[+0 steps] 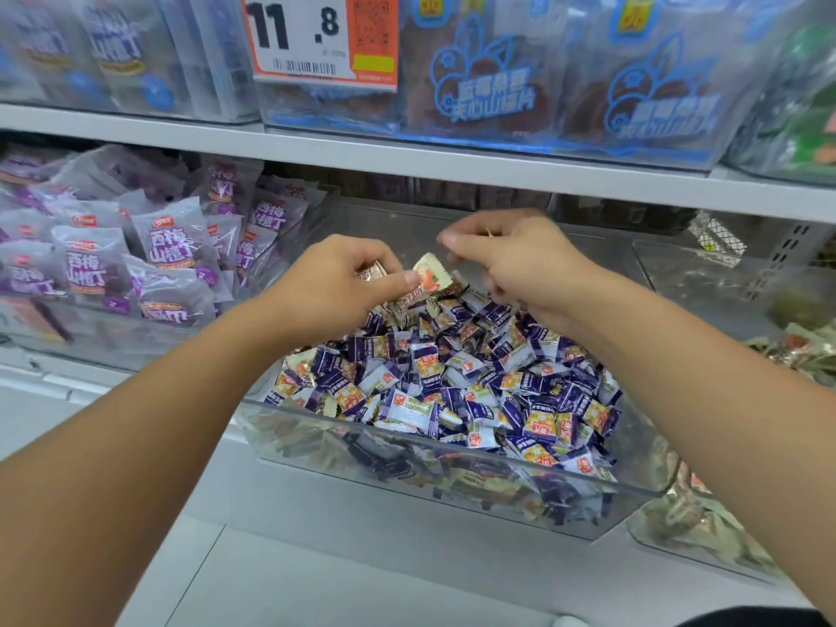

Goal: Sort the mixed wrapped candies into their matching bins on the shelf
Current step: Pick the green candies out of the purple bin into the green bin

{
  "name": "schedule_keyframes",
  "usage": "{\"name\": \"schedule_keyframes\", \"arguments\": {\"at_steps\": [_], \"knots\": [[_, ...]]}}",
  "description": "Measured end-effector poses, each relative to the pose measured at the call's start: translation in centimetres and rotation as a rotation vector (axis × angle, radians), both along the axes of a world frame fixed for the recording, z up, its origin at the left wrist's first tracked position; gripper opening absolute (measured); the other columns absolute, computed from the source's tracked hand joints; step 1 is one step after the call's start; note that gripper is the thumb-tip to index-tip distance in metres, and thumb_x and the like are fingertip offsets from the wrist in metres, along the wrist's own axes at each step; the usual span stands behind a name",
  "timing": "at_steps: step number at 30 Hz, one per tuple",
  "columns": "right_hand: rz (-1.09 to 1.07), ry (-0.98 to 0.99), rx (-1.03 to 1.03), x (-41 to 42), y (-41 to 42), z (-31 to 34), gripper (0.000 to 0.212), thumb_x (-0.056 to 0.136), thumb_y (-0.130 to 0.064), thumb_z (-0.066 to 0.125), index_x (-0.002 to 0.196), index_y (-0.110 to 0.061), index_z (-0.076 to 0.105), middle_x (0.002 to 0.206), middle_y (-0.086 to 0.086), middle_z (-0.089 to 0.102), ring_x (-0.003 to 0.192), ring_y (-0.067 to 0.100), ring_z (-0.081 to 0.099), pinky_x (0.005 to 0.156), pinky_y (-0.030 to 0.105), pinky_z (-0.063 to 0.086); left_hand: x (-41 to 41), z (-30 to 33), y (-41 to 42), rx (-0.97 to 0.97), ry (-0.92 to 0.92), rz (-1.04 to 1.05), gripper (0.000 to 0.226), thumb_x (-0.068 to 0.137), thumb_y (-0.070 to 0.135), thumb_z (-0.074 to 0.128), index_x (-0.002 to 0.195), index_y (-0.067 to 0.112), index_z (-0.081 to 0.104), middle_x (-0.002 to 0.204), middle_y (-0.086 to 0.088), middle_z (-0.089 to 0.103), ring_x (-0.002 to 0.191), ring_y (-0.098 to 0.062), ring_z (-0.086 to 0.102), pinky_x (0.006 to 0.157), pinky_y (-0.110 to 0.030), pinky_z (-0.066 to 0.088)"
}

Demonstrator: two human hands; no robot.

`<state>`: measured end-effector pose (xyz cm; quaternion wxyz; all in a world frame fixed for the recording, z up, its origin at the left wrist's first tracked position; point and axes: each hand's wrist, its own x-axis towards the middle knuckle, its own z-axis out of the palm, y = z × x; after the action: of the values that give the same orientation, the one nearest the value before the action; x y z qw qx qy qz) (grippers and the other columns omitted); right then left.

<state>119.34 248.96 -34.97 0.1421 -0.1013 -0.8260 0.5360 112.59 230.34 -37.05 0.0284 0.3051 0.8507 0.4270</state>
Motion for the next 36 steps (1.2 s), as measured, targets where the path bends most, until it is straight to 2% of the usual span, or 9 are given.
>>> {"name": "schedule_keyframes", "arguments": {"at_steps": [5,8,11,16,21,25,27,31,36], "knots": [[0.005,-0.316,0.638,-2.2,0.6,-0.8,0.037,0.099,-0.030,0.060,0.131,-0.014,0.061,0.131,0.005,0.060,0.104,0.021,0.061,0.085,0.026,0.047,-0.5,-0.8,-0.6,-0.261,0.210,0.146,0.026,0.090,0.041,0.066,0.080,0.018,0.059,0.072,0.000,0.064,0.061,-0.011,0.057,0.052,-0.028,0.039],[0.011,-0.372,0.651,-3.0,0.2,-1.5,0.038,0.098,-0.029,0.062,0.131,-0.011,0.061,0.136,0.009,0.059,0.117,0.029,0.059,0.096,0.032,0.048,-0.7,-1.1,-0.9,-0.321,0.213,0.180,0.011,0.091,0.027,0.065,0.095,0.019,0.058,0.082,-0.003,0.067,0.061,-0.015,0.057,0.054,-0.029,0.039],[0.068,-0.396,0.691,-3.0,0.1,-1.7,0.047,0.098,-0.028,0.062,0.143,-0.021,0.051,0.147,0.005,0.049,0.125,0.027,0.054,0.098,0.031,0.044,-0.9,-1.1,-0.8,-0.382,0.189,0.164,0.034,0.097,0.025,0.053,0.131,0.019,0.054,0.117,-0.011,0.066,0.085,-0.024,0.061,0.072,-0.032,0.044],[0.138,-0.418,0.923,-2.7,-0.2,-1.9,0.033,0.092,-0.033,0.069,0.121,-0.019,0.067,0.120,0.005,0.065,0.105,0.027,0.062,0.085,0.032,0.050,-1.6,-1.2,-0.2,-0.236,0.177,0.238,0.029,0.103,0.033,0.040,0.110,0.013,0.060,0.080,-0.004,0.062,0.076,-0.024,0.060,0.064,-0.032,0.041],[0.062,-0.439,1.003,-2.1,0.6,-1.3,0.031,0.088,-0.037,0.068,0.084,-0.007,0.064,0.082,0.007,0.061,0.070,0.025,0.057,0.063,0.033,0.049,-1.7,-0.8,-0.5,-0.283,0.158,0.228,0.048,0.086,0.062,0.059,0.096,0.016,0.051,0.072,0.000,0.054,0.063,-0.017,0.052,0.053,-0.030,0.036],[0.011,-0.343,0.835,-1.1,0.8,0.1,0.023,0.086,-0.028,0.066,0.076,-0.012,0.052,0.069,0.004,0.049,0.060,0.022,0.045,0.049,0.026,0.032,-2.1,-0.6,-0.8,-0.266,0.194,0.242,0.024,0.089,0.034,0.070,0.091,0.020,0.050,0.077,-0.002,0.061,0.064,-0.020,0.059,0.054,-0.033,0.047],[0.017,-0.233,0.699,-1.3,0.5,0.5,0.010,0.087,-0.020,0.063,0.088,-0.017,0.054,0.078,0.001,0.051,0.062,0.018,0.044,0.049,0.026,0.030,-2.4,-0.5,-0.9,-0.255,0.204,0.241,0.013,0.090,0.018,0.066,0.097,0.021,0.055,0.088,-0.009,0.066,0.070,-0.027,0.064,0.062,-0.041,0.056],[0.362,-0.196,0.737,-2.2,-2.3,-0.1,0.052,0.096,-0.020,0.057,0.144,-0.035,0.044,0.137,-0.006,0.052,0.092,0.008,0.064,0.080,0.030,0.053,-2.5,-0.1,-1.1,-0.331,0.199,0.238,0.028,0.094,0.020,0.061,0.122,0.022,0.055,0.116,-0.014,0.063,0.087,-0.031,0.063,0.070,-0.037,0.053],[0.436,-0.390,1.070,-2.8,-2.6,-1.3,0.040,0.097,-0.040,0.059,0.137,-0.038,0.056,0.143,0.001,0.054,0.115,0.025,0.059,0.097,0.039,0.048,-2.2,-0.7,-1.1,-0.535,0.263,0.264,0.034,0.088,0.006,0.056,0.115,0.027,0.060,0.115,-0.012,0.064,0.091,-0.031,0.057,0.070,-0.035,0.043]]}}
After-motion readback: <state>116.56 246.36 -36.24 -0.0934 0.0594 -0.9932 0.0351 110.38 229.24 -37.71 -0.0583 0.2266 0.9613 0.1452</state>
